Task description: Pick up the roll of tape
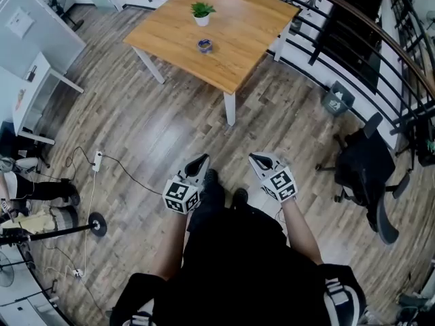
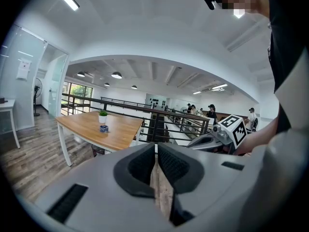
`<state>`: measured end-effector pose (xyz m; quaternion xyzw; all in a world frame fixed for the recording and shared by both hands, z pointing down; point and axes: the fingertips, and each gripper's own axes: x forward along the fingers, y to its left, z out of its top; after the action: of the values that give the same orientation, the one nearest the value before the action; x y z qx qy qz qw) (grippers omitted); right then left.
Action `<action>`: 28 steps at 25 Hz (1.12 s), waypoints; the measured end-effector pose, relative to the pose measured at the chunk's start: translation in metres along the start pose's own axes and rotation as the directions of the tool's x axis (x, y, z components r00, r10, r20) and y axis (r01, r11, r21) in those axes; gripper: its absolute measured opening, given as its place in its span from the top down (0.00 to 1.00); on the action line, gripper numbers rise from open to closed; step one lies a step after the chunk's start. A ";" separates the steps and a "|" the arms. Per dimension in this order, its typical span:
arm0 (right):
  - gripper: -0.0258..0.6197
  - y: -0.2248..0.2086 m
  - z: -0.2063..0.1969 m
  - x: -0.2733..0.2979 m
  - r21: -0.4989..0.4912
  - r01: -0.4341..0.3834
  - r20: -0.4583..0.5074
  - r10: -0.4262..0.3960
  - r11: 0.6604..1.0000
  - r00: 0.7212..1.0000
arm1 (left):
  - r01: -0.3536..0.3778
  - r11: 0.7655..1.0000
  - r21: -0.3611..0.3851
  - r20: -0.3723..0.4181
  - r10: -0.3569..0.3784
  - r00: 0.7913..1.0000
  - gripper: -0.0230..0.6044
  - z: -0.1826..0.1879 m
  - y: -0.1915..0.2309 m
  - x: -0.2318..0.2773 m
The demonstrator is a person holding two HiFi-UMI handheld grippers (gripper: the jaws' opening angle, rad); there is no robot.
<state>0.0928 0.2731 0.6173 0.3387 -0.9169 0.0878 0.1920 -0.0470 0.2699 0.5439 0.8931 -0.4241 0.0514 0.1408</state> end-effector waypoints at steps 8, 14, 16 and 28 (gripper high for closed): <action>0.95 -0.005 0.004 -0.002 0.011 0.006 0.018 -0.007 1.000 1.000 | -0.013 0.999 0.033 -0.001 0.013 1.000 0.91 0.004 -0.001 0.005; 0.94 -0.014 0.023 0.000 -0.013 0.017 0.056 -0.017 1.000 0.998 | -0.038 0.999 0.030 0.025 0.037 0.999 0.91 0.015 0.009 0.011; 0.92 -0.018 0.027 0.002 -0.010 0.025 0.071 -0.024 1.000 0.997 | -0.049 0.998 0.027 0.037 0.048 0.998 0.91 0.020 0.013 0.014; 0.76 -0.023 0.049 0.011 -0.013 0.034 0.107 -0.032 0.999 0.994 | -0.037 0.998 0.045 0.038 0.035 0.999 0.75 0.022 0.014 0.017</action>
<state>0.0858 0.2355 0.5781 0.3567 -0.9207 0.0597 0.1467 -0.0474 0.2428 0.5289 0.8891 -0.4415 0.0471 0.1114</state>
